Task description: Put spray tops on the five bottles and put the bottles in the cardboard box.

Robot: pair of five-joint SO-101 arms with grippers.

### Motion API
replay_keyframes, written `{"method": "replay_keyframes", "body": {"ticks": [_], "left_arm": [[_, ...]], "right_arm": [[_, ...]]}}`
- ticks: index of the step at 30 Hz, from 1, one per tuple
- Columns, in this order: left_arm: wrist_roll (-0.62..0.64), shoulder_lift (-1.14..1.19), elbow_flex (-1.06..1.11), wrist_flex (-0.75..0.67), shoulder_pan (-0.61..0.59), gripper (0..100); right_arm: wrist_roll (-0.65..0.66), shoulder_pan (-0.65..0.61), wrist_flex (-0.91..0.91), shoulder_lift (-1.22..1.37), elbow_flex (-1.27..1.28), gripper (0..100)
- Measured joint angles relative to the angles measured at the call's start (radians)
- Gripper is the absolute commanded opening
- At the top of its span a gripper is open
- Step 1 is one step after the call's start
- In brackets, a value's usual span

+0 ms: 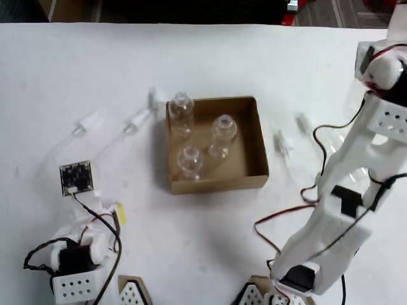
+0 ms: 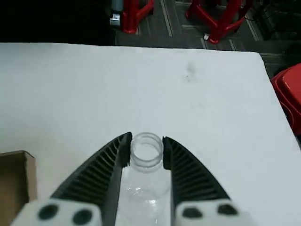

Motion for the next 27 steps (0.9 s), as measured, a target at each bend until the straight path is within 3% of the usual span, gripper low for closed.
{"method": "replay_keyframes", "body": {"ticks": [11, 21, 27], "left_arm": [[0.000, 0.000, 0.000, 0.000, 0.000, 15], [0.000, 0.000, 0.000, 0.000, 0.000, 15], [0.000, 0.000, 0.000, 0.000, 0.000, 15]], "right_arm": [[-0.072, -0.189, -0.069, -0.477, 0.634, 1.5], [-0.313, -0.261, -0.450, -0.681, 1.162, 1.5], [-0.328, -0.310, -0.710, -0.758, 1.387, 1.5]]}}
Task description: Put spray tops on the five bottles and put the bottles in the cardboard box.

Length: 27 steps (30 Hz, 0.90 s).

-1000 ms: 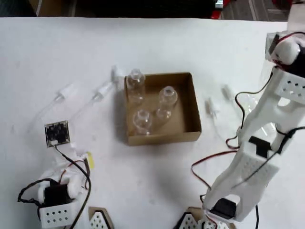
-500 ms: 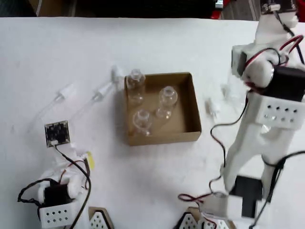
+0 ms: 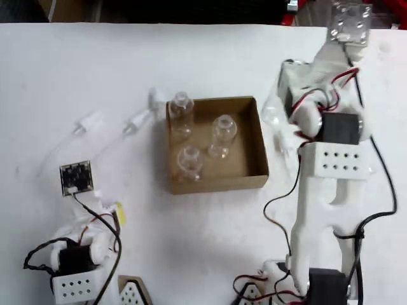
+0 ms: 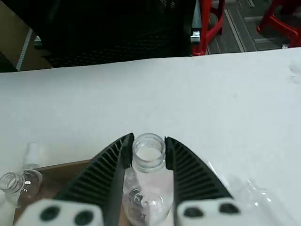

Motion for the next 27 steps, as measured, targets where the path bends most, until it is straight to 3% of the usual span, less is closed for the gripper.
{"method": "replay_keyframes", "body": {"ticks": [16, 27], "left_arm": [[0.000, 0.000, 0.000, 0.000, 0.000, 15], [0.000, 0.000, 0.000, 0.000, 0.000, 15]], "right_arm": [[-0.002, -0.054, -0.710, -0.041, 0.476, 1.5], [-0.002, -0.112, -0.772, -0.043, 0.575, 1.5]]}}
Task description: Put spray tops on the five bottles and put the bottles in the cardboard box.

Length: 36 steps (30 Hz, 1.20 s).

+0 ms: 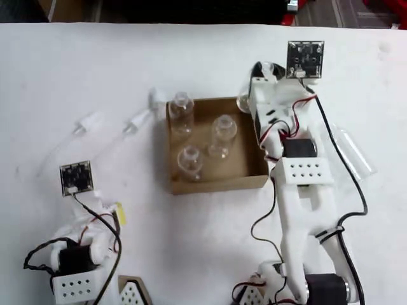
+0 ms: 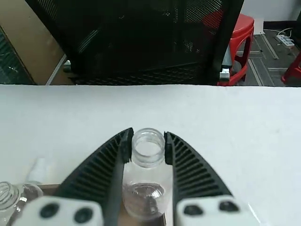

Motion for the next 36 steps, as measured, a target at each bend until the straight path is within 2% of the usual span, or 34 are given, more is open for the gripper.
{"method": "replay_keyframes", "body": {"ticks": [8, 24, 36], "left_arm": [[0.000, 0.000, 0.000, 0.000, 0.000, 15], [0.000, 0.000, 0.000, 0.000, 0.000, 15], [0.000, 0.000, 0.000, 0.000, 0.000, 15]], "right_arm": [[0.000, -0.020, -0.018, 0.057, 0.021, 1.5], [-0.002, -0.025, -0.247, 0.292, 0.021, 1.5], [-0.002, -0.026, -0.258, 0.348, 0.020, 1.5]]}}
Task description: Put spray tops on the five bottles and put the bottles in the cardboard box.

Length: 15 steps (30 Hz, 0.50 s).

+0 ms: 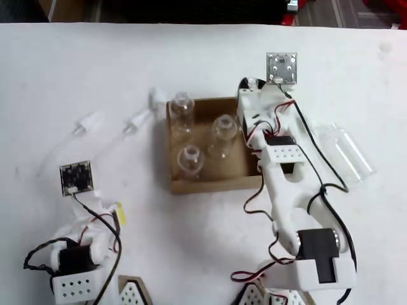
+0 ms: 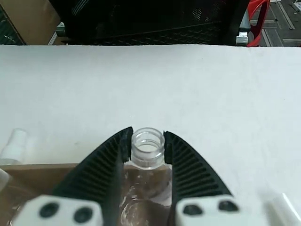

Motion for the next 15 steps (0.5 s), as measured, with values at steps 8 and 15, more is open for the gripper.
{"method": "replay_keyframes", "body": {"ticks": [8, 15], "left_arm": [[0.000, 0.000, 0.000, 0.000, 0.000, 15], [0.000, 0.000, 0.000, 0.000, 0.000, 15]], "right_arm": [[0.000, 0.000, -0.006, 0.003, 0.000, 10.3], [0.000, 0.000, 0.015, 0.003, 0.002, 14.2]]}}
